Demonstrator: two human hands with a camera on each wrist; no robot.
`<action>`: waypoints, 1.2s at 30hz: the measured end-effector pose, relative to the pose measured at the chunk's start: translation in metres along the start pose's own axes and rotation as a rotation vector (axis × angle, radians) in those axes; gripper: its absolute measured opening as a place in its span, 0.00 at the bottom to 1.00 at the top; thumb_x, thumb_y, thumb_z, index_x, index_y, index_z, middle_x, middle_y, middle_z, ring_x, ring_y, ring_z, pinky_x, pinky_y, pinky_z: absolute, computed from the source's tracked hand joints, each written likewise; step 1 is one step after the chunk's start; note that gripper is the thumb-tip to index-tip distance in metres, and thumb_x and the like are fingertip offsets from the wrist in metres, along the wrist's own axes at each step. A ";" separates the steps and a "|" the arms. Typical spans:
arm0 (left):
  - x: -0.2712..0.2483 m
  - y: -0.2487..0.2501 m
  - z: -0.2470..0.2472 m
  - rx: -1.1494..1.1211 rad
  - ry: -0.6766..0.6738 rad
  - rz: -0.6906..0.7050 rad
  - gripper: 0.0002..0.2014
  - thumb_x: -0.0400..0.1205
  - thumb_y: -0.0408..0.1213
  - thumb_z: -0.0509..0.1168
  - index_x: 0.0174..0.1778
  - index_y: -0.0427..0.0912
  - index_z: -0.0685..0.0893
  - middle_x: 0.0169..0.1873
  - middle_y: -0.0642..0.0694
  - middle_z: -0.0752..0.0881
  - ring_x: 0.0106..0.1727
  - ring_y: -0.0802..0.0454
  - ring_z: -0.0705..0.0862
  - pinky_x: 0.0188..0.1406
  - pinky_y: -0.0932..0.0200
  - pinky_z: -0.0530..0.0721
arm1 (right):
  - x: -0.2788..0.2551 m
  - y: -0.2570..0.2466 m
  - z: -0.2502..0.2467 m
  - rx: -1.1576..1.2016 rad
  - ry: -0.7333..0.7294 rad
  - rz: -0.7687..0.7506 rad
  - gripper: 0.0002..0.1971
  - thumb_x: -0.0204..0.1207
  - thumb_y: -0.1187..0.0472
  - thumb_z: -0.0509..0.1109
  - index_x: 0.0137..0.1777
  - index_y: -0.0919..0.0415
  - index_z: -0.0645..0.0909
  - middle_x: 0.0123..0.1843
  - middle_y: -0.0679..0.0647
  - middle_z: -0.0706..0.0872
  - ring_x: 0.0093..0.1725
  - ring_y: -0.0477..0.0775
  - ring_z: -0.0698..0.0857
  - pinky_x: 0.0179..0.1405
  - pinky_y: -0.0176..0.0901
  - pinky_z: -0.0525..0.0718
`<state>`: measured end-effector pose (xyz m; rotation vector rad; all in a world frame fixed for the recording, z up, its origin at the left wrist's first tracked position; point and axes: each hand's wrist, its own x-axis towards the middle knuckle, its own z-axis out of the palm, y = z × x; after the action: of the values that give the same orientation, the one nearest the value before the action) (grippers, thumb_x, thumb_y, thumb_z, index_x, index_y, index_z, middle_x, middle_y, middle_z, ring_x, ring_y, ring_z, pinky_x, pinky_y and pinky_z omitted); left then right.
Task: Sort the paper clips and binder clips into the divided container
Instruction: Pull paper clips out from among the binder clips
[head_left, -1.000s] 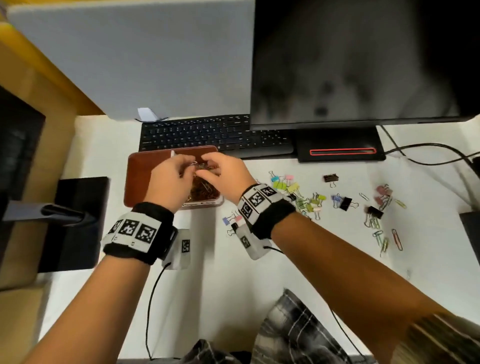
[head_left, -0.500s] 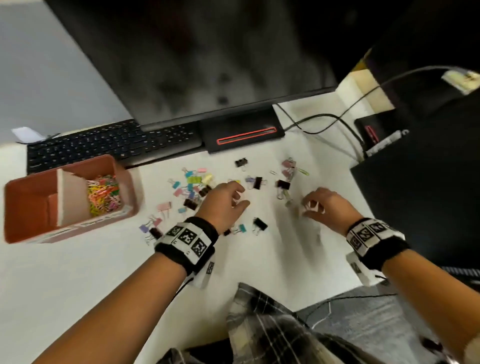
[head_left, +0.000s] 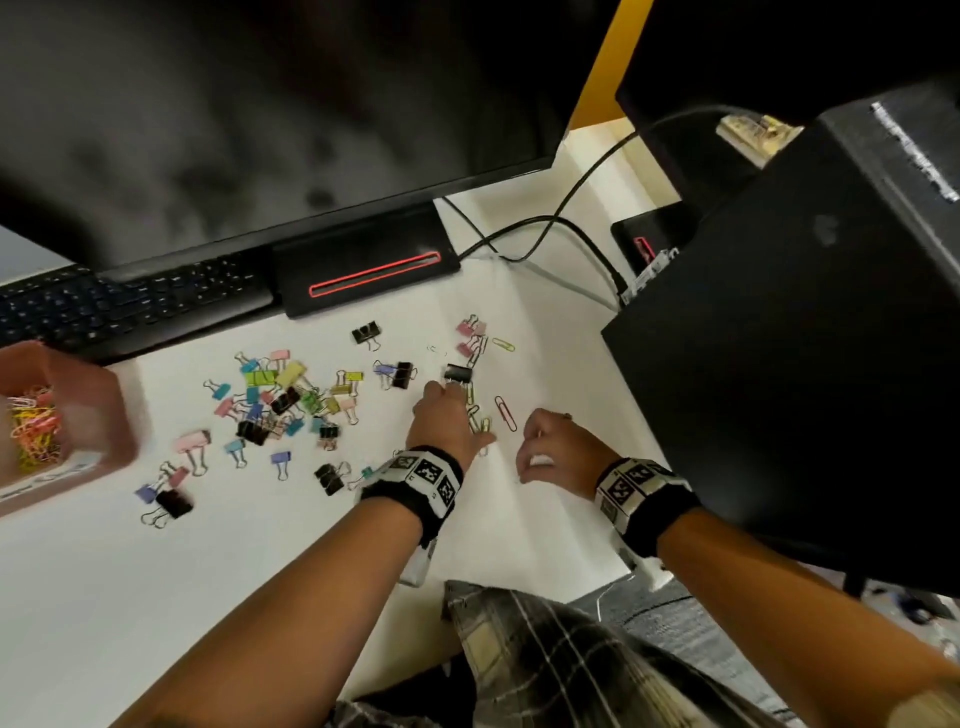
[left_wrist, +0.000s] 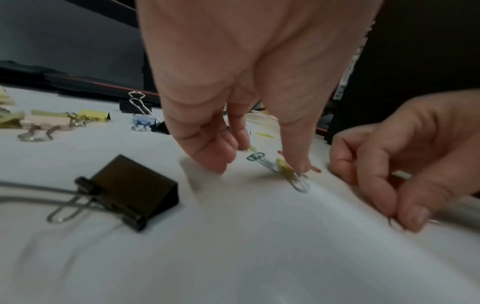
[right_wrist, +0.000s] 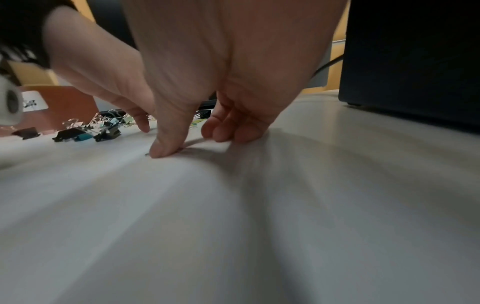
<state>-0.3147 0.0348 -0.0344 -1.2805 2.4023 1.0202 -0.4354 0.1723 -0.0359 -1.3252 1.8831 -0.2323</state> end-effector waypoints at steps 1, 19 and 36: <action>0.002 0.001 0.000 0.002 0.008 -0.005 0.27 0.71 0.41 0.75 0.62 0.35 0.75 0.60 0.37 0.75 0.62 0.38 0.76 0.61 0.48 0.78 | 0.003 0.001 0.000 0.018 0.026 -0.008 0.05 0.69 0.57 0.76 0.39 0.58 0.87 0.47 0.47 0.72 0.51 0.52 0.76 0.59 0.44 0.73; 0.011 -0.025 -0.016 -0.002 0.044 0.033 0.10 0.79 0.26 0.62 0.52 0.37 0.85 0.54 0.37 0.80 0.52 0.40 0.82 0.48 0.60 0.74 | 0.054 -0.012 -0.007 0.208 0.410 0.133 0.14 0.67 0.68 0.76 0.53 0.63 0.83 0.54 0.59 0.79 0.45 0.53 0.79 0.51 0.39 0.75; 0.007 -0.020 -0.015 -0.008 -0.003 0.241 0.23 0.79 0.23 0.58 0.70 0.45 0.75 0.50 0.37 0.82 0.53 0.43 0.81 0.50 0.57 0.76 | 0.075 -0.013 -0.035 0.131 0.223 0.005 0.11 0.71 0.68 0.72 0.52 0.59 0.79 0.35 0.51 0.83 0.36 0.51 0.82 0.44 0.42 0.82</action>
<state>-0.3015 0.0126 -0.0366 -1.0074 2.5988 1.0932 -0.4599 0.0926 -0.0432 -1.2468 2.0172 -0.5102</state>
